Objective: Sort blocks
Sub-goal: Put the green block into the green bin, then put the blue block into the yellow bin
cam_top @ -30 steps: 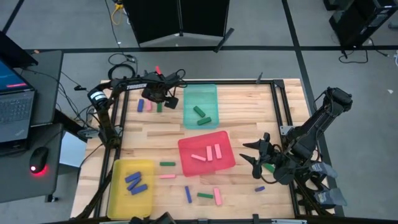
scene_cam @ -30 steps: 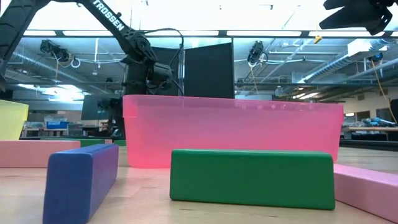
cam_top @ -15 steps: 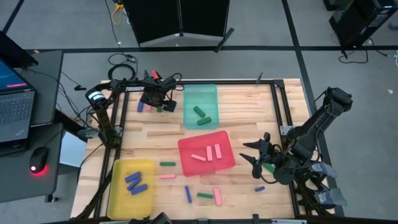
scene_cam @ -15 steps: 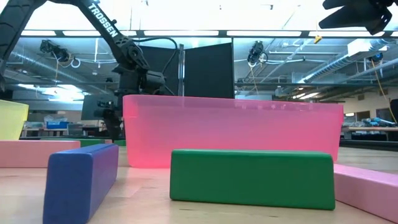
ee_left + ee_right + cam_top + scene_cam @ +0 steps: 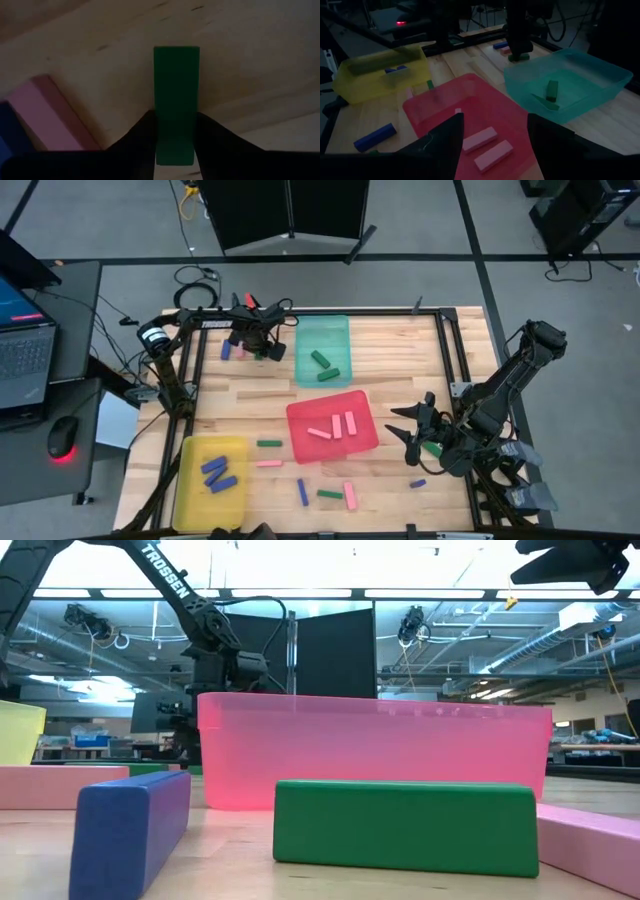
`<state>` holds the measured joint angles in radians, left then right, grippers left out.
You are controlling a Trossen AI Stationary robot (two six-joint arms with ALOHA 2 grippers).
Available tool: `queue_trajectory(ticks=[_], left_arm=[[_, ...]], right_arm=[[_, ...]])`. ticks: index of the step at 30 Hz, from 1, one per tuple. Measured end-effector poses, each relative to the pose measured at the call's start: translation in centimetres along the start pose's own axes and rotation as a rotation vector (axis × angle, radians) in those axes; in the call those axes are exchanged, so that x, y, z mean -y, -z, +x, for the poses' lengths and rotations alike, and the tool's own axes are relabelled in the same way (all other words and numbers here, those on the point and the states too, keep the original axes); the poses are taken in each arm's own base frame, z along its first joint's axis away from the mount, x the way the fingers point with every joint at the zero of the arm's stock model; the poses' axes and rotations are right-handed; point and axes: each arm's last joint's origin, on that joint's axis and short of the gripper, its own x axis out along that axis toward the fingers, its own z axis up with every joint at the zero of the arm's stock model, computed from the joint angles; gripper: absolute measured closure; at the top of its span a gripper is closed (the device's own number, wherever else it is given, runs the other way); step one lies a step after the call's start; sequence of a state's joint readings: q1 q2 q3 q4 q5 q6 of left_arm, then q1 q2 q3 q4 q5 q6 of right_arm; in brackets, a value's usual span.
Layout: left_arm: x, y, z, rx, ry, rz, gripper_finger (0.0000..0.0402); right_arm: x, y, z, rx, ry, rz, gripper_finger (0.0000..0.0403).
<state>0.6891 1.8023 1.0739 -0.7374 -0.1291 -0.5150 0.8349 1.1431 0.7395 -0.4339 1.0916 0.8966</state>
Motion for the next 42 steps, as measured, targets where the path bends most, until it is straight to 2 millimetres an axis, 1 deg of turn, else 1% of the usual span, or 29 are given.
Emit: queue_trajectory(ticks=[2, 3, 5, 9, 11, 13, 16, 18, 21, 24, 25, 26, 31, 34, 35, 37, 39, 42], left_arm=[[0.3, -0.1, -0.6, 0.068, -0.008, 0.022, 0.0298], [0.5, -0.3, -1.2, 0.121, 0.008, 0.023, 0.0298], [0.6, -0.4, -3.1, 0.203, 0.044, 0.036, 0.0298], [1.9, 0.0, -6.3, 0.330, 0.214, 0.094, 0.0298], [3.1, 0.3, -8.0, 0.402, 0.327, 0.125, 0.0298], [4.5, 0.7, -9.1, 0.460, 0.428, 0.161, 0.0298], [6.7, 1.4, -9.8, 0.507, 0.532, 0.193, 0.0298], [7.8, 1.6, -10.2, 0.542, 0.582, 0.197, 0.0298], [9.1, 1.7, -10.1, 0.553, 0.608, 0.198, 0.0298], [9.7, 1.7, -9.6, 0.536, 0.607, 0.199, 0.0297], [9.8, 1.7, -9.4, 0.533, 0.606, 0.200, 0.0286], [9.9, 1.7, -9.4, 0.534, 0.607, 0.201, 0.0263], [10.0, 1.9, -9.4, 0.531, 0.606, 0.254, 0.0111], [10.1, 2.0, -9.7, 0.540, 0.622, 0.260, 0.0045], [10.2, 2.0, -9.7, 0.541, 0.627, 0.253, 0.0030], [10.2, 2.1, -9.9, 0.544, 0.634, 0.251, 0.0013], [10.6, 2.4, -10.4, 0.567, 0.656, 0.263, 0.0008], [11.0, 3.2, -11.8, 0.614, 0.702, 0.302, 0.0010]], right_arm=[[0.0, 0.0, 0.0, 0.001, -0.001, 0.003, 0.0173], [0.0, 0.0, 0.0, 0.002, -0.002, 0.006, 0.0173], [0.0, 0.0, 0.0, 0.002, -0.003, 0.006, 0.0173], [-0.1, -0.1, 0.0, 0.010, 0.000, 0.011, 0.0173], [-0.1, -0.1, 0.0, 0.017, 0.005, 0.012, 0.0173], [0.0, -0.2, 0.1, 0.024, 0.014, 0.013, 0.0173], [0.1, -0.3, 0.4, 0.031, 0.029, 0.021, 0.0173], [0.1, -0.5, 0.6, 0.034, 0.037, 0.031, 0.0173], [0.1, -0.7, 0.8, 0.036, 0.036, 0.052, 0.0173], [0.0, -0.8, 0.9, 0.037, 0.023, 0.053, 0.0173], [-0.1, -0.9, 0.9, 0.039, 0.021, 0.052, 0.0173], [-0.1, -0.9, 0.9, 0.040, 0.018, 0.054, 0.0173], [-0.3, -1.0, 0.9, 0.034, -0.001, 0.054, 0.0173], [-0.3, -0.9, 0.9, 0.019, -0.016, 0.054, 0.0173], [-0.4, -0.9, 0.9, 0.008, -0.027, 0.055, 0.0173], [-0.5, -0.8, 0.9, -0.029, -0.066, 0.044, 0.0173], [-0.8, -0.5, 0.7, -0.110, -0.159, -0.006, 0.0173], [-1.6, 0.1, -0.2, -0.242, -0.340, -0.064, 0.0173]])
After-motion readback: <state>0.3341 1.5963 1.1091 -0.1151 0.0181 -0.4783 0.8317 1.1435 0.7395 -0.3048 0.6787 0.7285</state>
